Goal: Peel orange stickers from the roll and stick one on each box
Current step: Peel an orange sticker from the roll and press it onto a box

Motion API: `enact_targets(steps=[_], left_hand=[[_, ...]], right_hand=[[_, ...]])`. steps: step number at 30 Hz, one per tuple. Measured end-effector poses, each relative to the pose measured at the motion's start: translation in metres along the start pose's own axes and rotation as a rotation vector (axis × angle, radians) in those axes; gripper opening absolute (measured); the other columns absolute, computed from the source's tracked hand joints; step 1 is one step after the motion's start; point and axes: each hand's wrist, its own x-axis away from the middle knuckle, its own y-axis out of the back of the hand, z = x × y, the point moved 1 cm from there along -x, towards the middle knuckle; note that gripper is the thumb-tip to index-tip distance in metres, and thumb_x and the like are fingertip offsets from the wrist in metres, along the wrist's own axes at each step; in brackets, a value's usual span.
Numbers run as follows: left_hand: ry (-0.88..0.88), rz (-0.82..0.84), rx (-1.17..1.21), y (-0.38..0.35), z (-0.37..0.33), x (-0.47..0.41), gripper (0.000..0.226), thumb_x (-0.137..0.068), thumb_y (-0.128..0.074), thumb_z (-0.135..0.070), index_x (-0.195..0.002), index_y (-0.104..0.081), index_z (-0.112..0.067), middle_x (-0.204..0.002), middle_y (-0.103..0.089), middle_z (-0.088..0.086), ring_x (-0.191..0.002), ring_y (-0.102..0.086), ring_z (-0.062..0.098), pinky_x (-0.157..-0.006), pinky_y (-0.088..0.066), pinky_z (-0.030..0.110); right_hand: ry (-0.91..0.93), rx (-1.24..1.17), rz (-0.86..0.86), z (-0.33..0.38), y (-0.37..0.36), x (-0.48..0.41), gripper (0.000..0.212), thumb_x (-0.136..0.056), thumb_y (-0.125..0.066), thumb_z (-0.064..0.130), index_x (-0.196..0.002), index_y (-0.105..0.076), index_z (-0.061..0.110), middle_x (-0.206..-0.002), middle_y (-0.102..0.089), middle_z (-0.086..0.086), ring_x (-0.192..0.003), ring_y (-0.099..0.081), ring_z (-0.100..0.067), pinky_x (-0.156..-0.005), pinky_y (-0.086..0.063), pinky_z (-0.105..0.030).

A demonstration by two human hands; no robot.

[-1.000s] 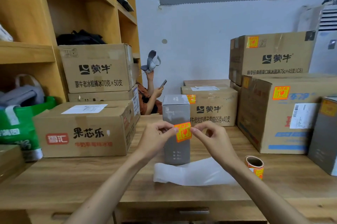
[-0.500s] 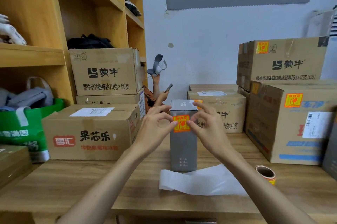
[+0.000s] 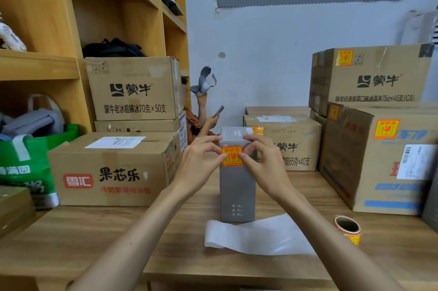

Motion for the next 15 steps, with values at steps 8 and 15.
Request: enact_targets(steps=[8, 15], left_hand=[[-0.04, -0.038, -0.022, -0.005, 0.001, -0.005, 0.008, -0.084, -0.081, -0.017, -0.08, -0.076, -0.011, -0.116, -0.071, -0.003, -0.111, -0.063, 0.01, -0.097, -0.051, 0.041], [-0.116, -0.046, -0.167, -0.009, -0.002, -0.005, 0.008, -0.086, -0.078, -0.014, -0.081, -0.075, -0.008, -0.118, -0.07, 0.003, -0.117, -0.059, 0.016, -0.1, -0.048, 0.037]], right_hand=[[0.039, 0.063, -0.08, -0.001, -0.009, -0.001, 0.017, -0.086, -0.073, 0.021, -0.075, -0.061, 0.021, -0.124, -0.063, 0.009, -0.123, -0.047, -0.011, -0.102, -0.033, -0.035], [0.098, 0.154, -0.129, -0.006, -0.014, -0.002, 0.017, -0.085, -0.073, 0.019, -0.075, -0.06, 0.017, -0.121, -0.063, 0.004, -0.118, -0.051, -0.016, -0.098, -0.036, -0.038]])
